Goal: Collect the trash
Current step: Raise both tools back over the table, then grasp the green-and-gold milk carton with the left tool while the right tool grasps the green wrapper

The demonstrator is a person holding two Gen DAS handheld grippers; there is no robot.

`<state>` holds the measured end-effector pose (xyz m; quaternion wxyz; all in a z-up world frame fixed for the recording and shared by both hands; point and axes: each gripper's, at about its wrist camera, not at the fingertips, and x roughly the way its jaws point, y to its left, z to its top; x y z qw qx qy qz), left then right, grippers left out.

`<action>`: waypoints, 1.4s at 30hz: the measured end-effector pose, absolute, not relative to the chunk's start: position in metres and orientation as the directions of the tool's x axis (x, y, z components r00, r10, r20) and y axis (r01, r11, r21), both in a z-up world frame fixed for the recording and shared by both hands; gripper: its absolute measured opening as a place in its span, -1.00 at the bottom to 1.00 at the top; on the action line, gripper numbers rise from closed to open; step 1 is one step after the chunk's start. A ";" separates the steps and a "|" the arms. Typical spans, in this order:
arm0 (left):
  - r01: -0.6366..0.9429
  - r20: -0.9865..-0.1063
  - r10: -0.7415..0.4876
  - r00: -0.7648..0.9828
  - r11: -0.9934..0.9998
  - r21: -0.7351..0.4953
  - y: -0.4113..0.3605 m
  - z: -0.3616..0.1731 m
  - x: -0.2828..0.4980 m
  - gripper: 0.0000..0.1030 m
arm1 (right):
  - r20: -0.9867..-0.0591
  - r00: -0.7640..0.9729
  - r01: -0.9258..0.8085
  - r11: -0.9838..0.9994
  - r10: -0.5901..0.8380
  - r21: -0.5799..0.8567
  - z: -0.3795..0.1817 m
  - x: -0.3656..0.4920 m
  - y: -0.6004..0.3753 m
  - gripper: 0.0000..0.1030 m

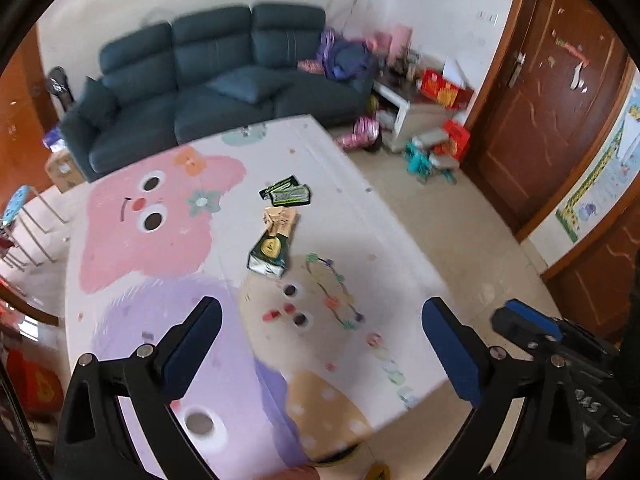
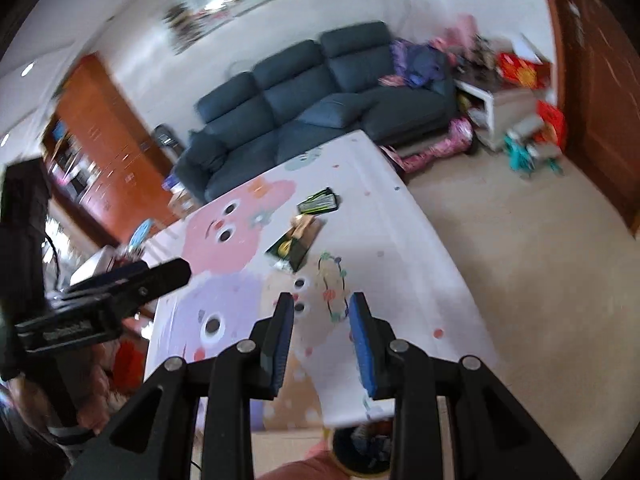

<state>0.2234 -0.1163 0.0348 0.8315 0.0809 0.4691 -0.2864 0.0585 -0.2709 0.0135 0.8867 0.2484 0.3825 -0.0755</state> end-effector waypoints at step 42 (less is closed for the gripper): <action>0.414 -0.897 -0.407 0.172 0.856 -0.309 -0.085 -0.128 0.443 -0.25 | -0.832 0.526 0.595 0.622 0.177 0.509 -0.125 0.338 -0.277 0.19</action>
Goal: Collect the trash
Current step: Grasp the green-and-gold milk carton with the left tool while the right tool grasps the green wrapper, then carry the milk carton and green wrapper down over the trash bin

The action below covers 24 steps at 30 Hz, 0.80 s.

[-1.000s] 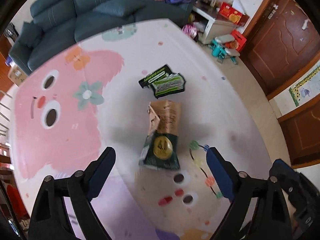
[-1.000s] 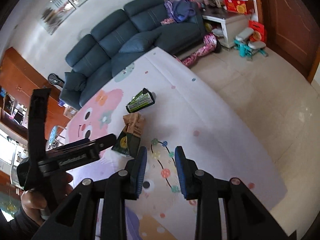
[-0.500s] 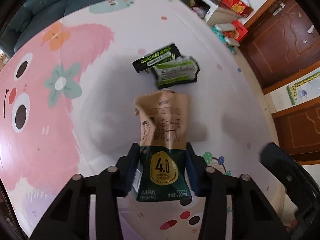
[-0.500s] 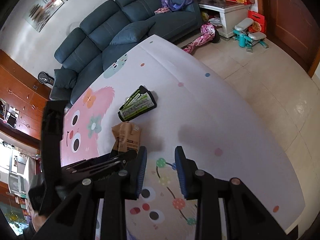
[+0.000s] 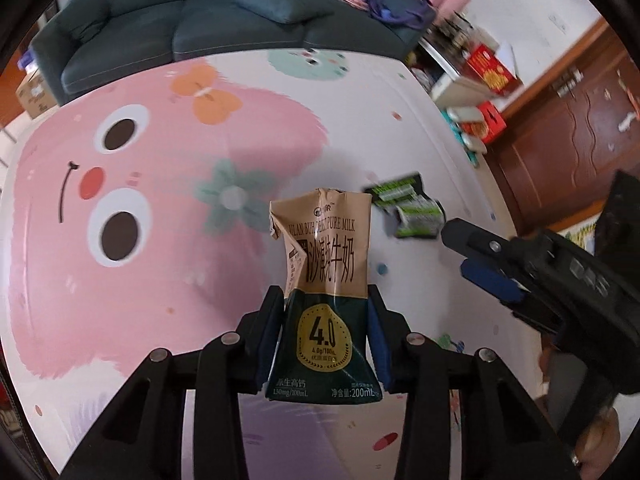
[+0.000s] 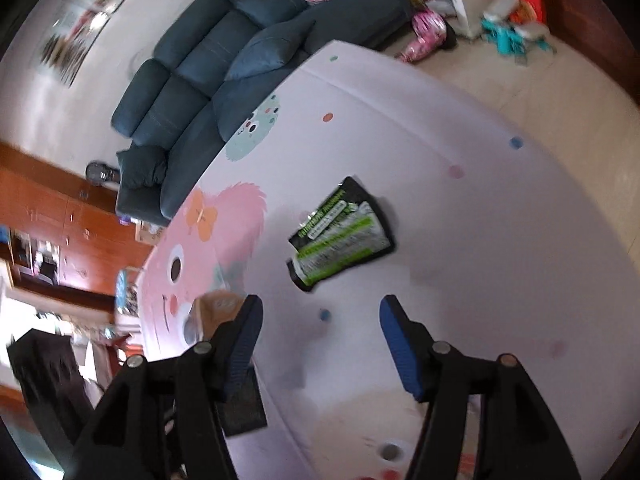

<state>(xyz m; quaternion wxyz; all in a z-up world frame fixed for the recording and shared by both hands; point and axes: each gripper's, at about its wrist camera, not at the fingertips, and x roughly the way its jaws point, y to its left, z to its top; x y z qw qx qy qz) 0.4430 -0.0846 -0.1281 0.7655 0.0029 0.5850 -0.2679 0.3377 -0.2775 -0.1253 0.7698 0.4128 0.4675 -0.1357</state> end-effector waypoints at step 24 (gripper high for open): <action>0.352 -0.890 -0.405 0.210 0.880 -0.318 -0.034 -0.122 0.456 -0.25 | -0.873 0.481 0.580 0.718 0.080 0.385 -0.134 0.341 -0.251 -0.70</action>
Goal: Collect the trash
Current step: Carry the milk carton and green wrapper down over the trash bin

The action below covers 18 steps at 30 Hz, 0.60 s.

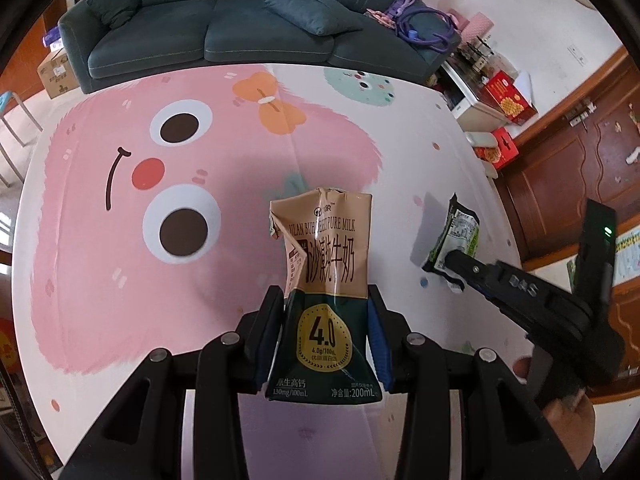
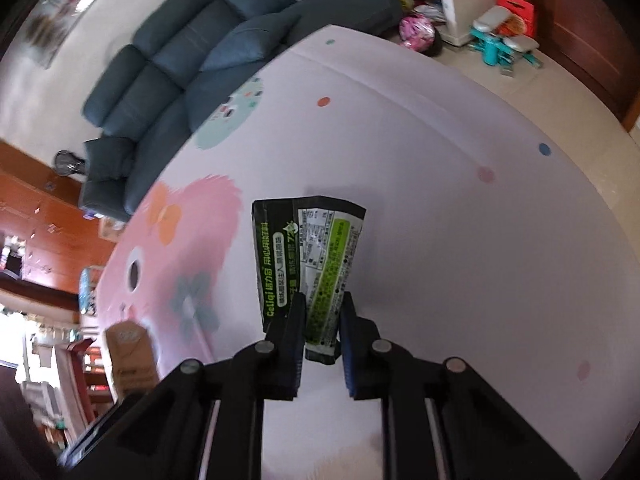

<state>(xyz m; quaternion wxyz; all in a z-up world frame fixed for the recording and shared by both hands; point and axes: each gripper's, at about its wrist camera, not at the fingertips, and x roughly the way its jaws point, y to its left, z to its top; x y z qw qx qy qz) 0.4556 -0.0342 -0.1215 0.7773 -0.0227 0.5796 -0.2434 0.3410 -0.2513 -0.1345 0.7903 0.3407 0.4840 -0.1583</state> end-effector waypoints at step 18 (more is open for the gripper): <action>0.437 -0.872 -0.385 0.304 0.869 -0.231 -0.059 -0.052 0.219 -0.25 | -0.807 0.538 0.349 0.808 0.243 0.476 -0.064 0.110 -0.235 -0.70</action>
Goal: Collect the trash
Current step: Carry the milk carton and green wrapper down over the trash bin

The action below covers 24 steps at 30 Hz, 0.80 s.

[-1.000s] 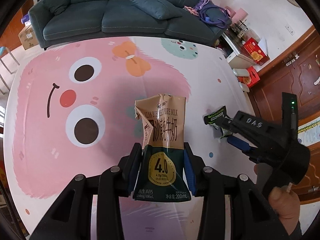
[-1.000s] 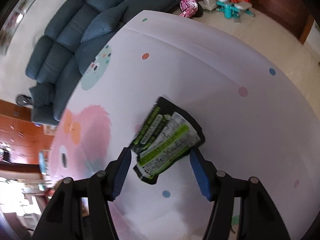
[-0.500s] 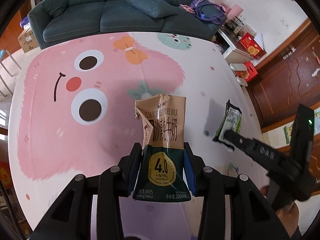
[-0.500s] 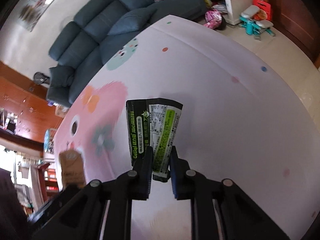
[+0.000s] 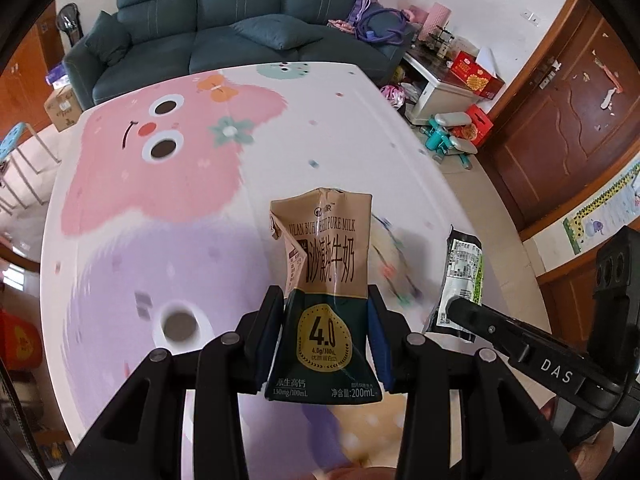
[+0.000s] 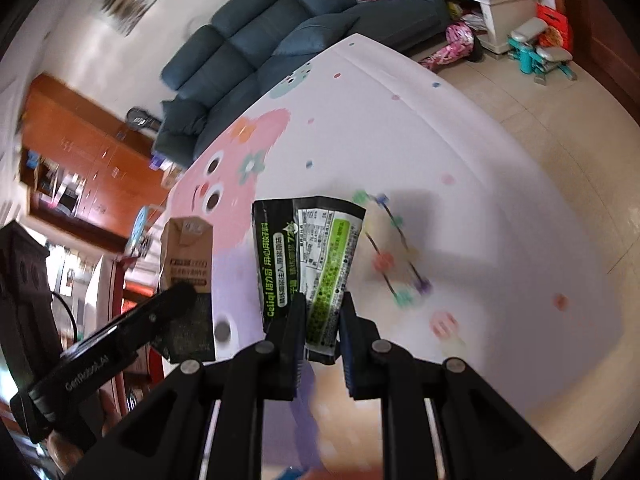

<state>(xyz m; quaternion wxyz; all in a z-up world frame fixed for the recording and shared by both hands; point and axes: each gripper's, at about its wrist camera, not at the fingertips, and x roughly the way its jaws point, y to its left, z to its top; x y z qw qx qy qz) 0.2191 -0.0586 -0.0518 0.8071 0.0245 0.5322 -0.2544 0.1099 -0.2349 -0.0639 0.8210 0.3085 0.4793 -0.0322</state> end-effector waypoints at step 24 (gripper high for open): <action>0.438 -0.926 -0.322 0.197 0.874 -0.211 -0.064 -0.099 -0.030 -0.24 | -0.878 0.301 0.276 0.848 0.372 0.454 -0.132 -0.092 -0.223 -0.70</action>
